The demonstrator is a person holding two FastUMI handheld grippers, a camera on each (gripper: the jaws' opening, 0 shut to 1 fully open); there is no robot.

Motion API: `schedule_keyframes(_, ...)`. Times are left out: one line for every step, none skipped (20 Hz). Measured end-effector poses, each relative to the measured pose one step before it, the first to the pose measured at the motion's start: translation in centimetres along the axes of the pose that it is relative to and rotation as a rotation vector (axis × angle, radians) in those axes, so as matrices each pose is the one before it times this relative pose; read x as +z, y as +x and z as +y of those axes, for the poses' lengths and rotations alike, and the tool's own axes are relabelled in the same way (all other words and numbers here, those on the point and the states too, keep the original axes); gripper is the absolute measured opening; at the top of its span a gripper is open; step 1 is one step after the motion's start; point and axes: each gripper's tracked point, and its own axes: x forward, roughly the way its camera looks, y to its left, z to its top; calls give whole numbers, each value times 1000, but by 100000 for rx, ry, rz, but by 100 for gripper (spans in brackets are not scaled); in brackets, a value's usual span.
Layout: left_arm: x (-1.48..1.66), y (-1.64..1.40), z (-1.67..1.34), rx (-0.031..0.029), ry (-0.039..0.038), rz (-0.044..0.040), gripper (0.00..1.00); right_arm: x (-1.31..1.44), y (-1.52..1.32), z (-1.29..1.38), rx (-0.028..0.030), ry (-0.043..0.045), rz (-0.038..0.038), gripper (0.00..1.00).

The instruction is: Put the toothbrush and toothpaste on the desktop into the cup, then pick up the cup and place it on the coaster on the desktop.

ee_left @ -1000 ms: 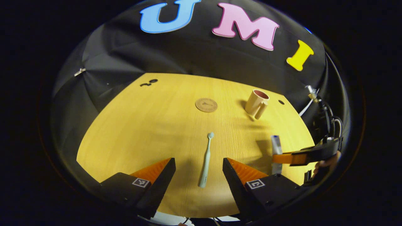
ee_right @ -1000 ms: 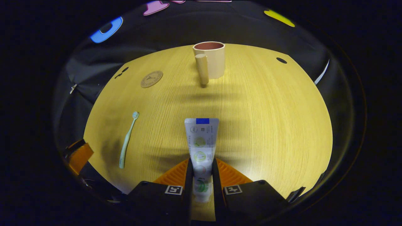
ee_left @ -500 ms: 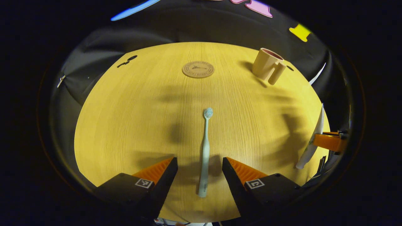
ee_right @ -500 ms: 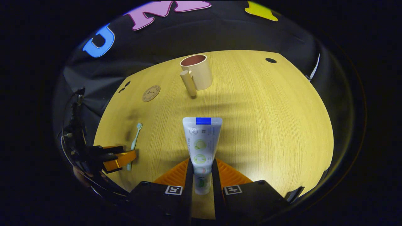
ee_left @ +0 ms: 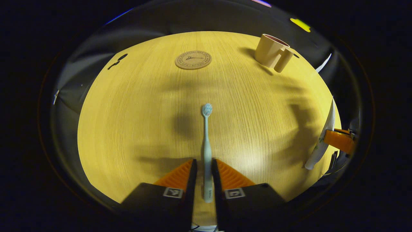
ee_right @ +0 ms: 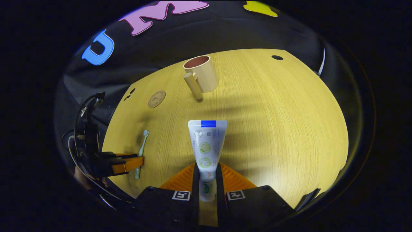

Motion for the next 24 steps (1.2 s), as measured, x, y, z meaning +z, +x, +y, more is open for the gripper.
schedule_keyframes(91, -171, -45, 358, -242, 229, 17, -62, -60, -34, 19, -169, -577, 26)
schedule_keyframes(-1, -32, 78, 27, -59, -983, 14, 27, -19, -56, -192, -190, -278, 26)
schedule_keyframes(13, -1, -7, -259, -650, -726, 13, -26, -2, -83, -533, -42, -398, 26)
schedule_keyframes(127, -6, -75, -684, -993, -1232, 10, 118, -81, 3, -154, -15, -649, 26)
schedule_keyframes(-61, 23, -67, -637, -804, -109, 8, 178, -267, -70, -211, 255, -789, 26)
schedule_keyframes(-63, -70, -91, -1308, -271, -114, 7, 219, -195, -25, 18, 85, -657, 26)
schedule_keyframes(-65, -134, -100, -1048, -545, 5, 7, 347, -399, -148, -191, -60, -1216, 26)
schedule_keyframes(-19, -3, 10, -310, -628, -561, 7, 511, -487, -171, -119, -349, -1280, 27)
schedule_keyframes(86, -160, 36, 486, -975, -1822, 7, 624, -622, 21, 119, -236, -1598, 26)
schedule_keyframes(217, -169, 24, 287, -666, -2204, 7, 595, -332, -83, -51, 78, -1567, 26)
schedule_keyframes(106, -204, 23, 231, -378, -1645, 7, 739, -276, 84, -45, 269, -1787, 26)
schedule_keyframes(178, -194, 28, 252, -322, -1943, 7, 592, -186, 122, 152, 495, -1449, 26)
schedule_keyframes(224, -370, -61, -101, -194, -1478, 7, 825, -402, 277, 373, 122, -1985, 26)
schedule_keyframes(335, -404, 91, -43, -326, -2200, 7, 838, -264, 290, 396, -544, -1958, 26)
schedule_keyframes(598, -490, -203, -1062, -724, -2916, 7, 825, -311, 352, 672, -877, -2110, 26)
schedule_keyframes(519, -601, -178, -649, -1090, -2825, 7, 957, -231, 446, 842, -1131, -2367, 26)
schedule_keyframes(674, -626, -316, -1204, -1245, -2882, 6, 931, -112, 337, 616, -1280, -2240, 26)
schedule_keyframes(767, -695, -301, -1270, -1396, -3037, 6, 940, -64, 308, 493, -1265, -2403, 26)
schedule_keyframes(806, -569, -399, -1370, -1316, -2859, 6, 1068, -2, 372, 649, -882, -2412, 26)
schedule_keyframes(661, -582, -218, -619, -1175, -2738, 6, 1176, 58, 393, 861, -605, -2579, 26)
schedule_keyframes(859, -579, -295, -674, -1012, -2804, 7, 1046, 106, 485, 959, -850, -2353, 26)
schedule_keyframes(775, -555, -356, -476, -868, -2549, 7, 1194, 232, 324, 767, -1204, -2560, 26)
schedule_keyframes(838, -572, -228, -430, -592, -2756, 7, 1325, 161, 315, 743, -1371, -2826, 26)
schedule_keyframes(886, -424, -335, -523, -350, -2767, 6, 1302, 360, 270, 642, -1138, -2929, 26)
